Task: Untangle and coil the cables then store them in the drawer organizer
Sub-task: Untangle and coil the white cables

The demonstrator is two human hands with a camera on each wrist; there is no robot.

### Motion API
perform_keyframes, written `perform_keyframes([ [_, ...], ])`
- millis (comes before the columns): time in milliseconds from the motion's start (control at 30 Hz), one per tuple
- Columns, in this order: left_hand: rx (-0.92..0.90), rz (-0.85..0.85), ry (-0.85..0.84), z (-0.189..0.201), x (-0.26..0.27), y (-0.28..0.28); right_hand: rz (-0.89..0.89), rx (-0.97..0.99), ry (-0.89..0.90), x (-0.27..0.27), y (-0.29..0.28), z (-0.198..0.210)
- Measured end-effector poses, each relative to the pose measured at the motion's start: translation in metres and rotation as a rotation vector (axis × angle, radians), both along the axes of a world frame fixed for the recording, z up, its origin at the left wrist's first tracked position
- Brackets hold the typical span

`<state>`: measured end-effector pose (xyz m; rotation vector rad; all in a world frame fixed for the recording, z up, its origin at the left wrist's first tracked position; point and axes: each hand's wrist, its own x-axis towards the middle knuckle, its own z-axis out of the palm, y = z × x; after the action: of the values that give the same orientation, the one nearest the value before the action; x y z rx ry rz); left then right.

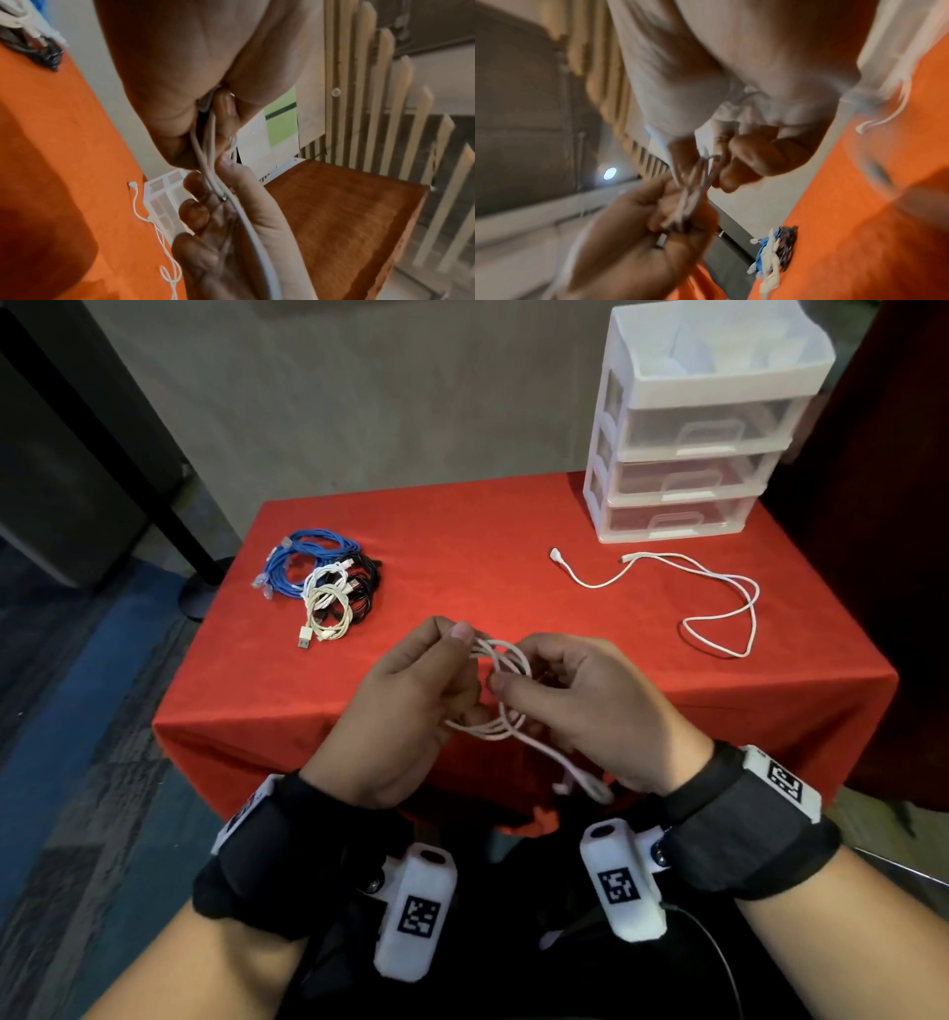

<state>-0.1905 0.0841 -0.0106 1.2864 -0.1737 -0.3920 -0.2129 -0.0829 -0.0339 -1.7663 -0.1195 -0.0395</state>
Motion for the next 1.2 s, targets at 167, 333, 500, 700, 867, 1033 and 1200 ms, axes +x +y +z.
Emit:
perform_keyframes([
  [167,-0.025,-0.126,0.046,0.004,-0.004,-0.002,-0.117,-0.32,-0.245,0.004,-0.001,0.003],
  [333,0.26,-0.243,-0.101,0.003,0.005,0.01,-0.101,-0.198,-0.227,0.002,-0.007,0.008],
  [500,0.447,-0.271,-0.195,0.005,0.011,0.031,0.114,0.011,-0.068,0.003,-0.025,0.01],
  [700,0.466,-0.236,-0.2,0.001,0.005,0.031,0.264,-0.035,0.068,0.012,-0.052,0.02],
  [867,0.561,-0.133,-0.28,-0.002,0.013,0.036,0.288,0.061,0.245,0.017,-0.053,0.012],
  [1033,0.479,0.036,-0.262,-0.012,0.035,0.051,0.258,0.107,0.302,0.01,-0.066,-0.006],
  [1200,0.462,0.128,-0.253,-0.021,0.045,0.048,0.194,0.031,0.317,0.006,-0.07,-0.019],
])
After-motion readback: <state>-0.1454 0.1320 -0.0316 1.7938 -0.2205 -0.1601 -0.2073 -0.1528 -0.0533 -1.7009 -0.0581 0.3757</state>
